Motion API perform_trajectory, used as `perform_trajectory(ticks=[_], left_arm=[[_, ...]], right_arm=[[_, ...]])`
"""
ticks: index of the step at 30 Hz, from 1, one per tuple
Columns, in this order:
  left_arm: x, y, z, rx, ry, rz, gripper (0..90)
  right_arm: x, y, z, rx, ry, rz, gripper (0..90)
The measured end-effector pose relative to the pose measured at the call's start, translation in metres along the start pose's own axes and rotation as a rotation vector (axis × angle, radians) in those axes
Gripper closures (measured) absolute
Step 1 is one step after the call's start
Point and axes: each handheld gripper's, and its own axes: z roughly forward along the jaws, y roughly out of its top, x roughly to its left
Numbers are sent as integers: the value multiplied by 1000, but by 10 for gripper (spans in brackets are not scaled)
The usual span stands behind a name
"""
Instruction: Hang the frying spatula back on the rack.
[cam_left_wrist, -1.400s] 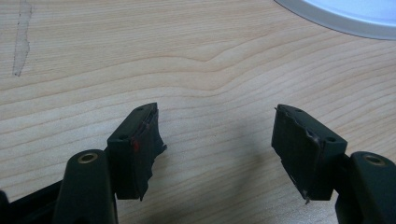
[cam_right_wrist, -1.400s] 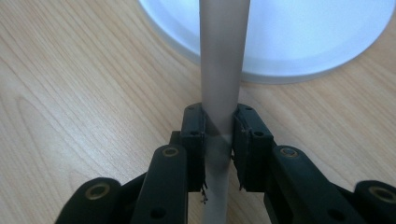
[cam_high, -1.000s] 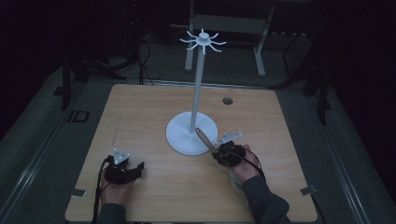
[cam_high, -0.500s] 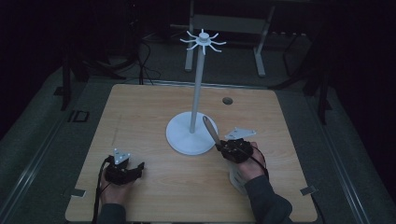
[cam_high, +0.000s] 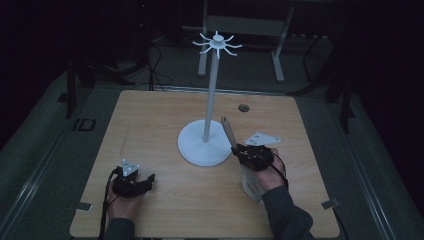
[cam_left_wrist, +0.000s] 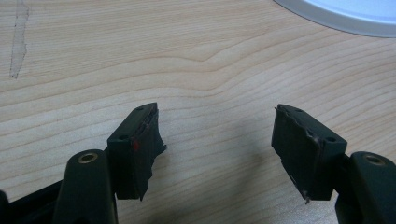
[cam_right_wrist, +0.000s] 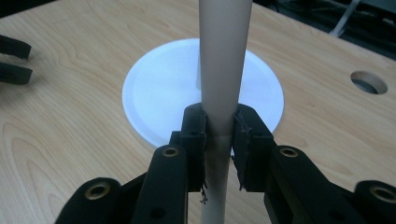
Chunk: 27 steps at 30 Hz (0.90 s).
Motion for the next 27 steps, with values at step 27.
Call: perform_trajectory(ticks=[27], left_arm=[[0,0,0,0,0,2,328]], right_arm=[[1,29,-16,-163,-10,2,755]])
